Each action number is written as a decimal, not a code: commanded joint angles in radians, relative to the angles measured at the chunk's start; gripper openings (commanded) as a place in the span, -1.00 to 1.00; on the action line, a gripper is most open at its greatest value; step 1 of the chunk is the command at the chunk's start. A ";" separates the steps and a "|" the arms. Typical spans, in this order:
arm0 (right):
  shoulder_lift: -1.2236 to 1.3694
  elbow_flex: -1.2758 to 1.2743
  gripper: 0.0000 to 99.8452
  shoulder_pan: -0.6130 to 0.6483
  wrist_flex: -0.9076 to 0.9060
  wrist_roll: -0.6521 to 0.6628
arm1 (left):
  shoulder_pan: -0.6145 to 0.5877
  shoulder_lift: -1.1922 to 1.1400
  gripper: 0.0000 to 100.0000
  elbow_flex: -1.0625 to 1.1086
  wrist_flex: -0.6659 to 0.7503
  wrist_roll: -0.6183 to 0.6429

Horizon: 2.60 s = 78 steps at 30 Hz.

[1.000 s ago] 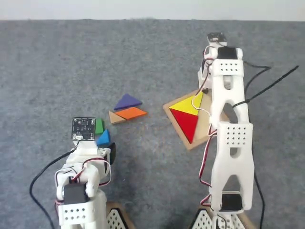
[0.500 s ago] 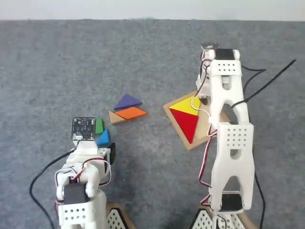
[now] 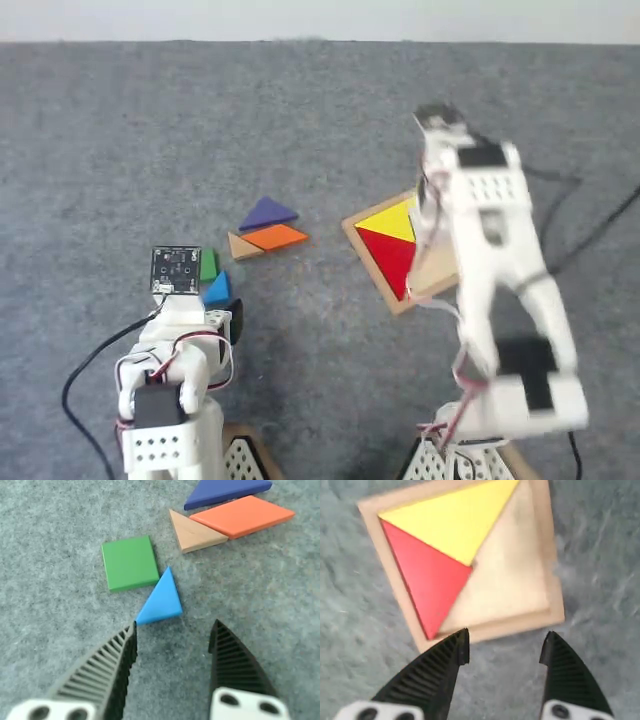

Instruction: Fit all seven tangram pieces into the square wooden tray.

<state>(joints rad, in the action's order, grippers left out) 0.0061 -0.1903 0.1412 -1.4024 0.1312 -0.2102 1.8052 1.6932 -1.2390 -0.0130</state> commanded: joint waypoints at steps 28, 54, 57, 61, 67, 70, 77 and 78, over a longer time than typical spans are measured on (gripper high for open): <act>-0.455 -0.982 -0.49 -0.634 0.492 0.215 | -0.152 -0.516 -0.54 -0.604 0.104 -0.402; -0.447 -0.982 -0.50 -0.598 0.495 0.212 | 0.221 -2.162 -0.56 -1.906 -0.235 -0.462; -0.447 -0.982 -0.50 -0.596 0.507 0.180 | 0.238 -2.234 -0.56 -1.908 -0.189 -0.493; -0.447 -0.982 -0.50 -0.596 0.509 0.172 | 0.241 -2.320 -0.56 -1.910 -0.149 -0.525; -0.447 -0.982 -0.50 -0.596 0.509 0.172 | 0.226 -2.392 -0.56 -1.910 -0.098 -0.523; -0.447 -0.982 -0.50 -0.595 0.509 0.172 | 0.230 -2.404 -0.56 -1.903 -0.109 -0.517; -0.447 -0.982 -0.50 -0.595 0.509 0.172 | 0.258 -2.414 -0.59 -1.908 -0.178 -0.404; -0.447 -0.982 -0.50 -0.595 0.509 0.172 | 0.258 -2.417 -0.60 -1.910 -0.175 -0.404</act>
<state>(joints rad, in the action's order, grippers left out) -0.4772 -1.1891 -0.4634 -0.9160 0.3153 0.0322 -0.6114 -0.1864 -1.3863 -0.4641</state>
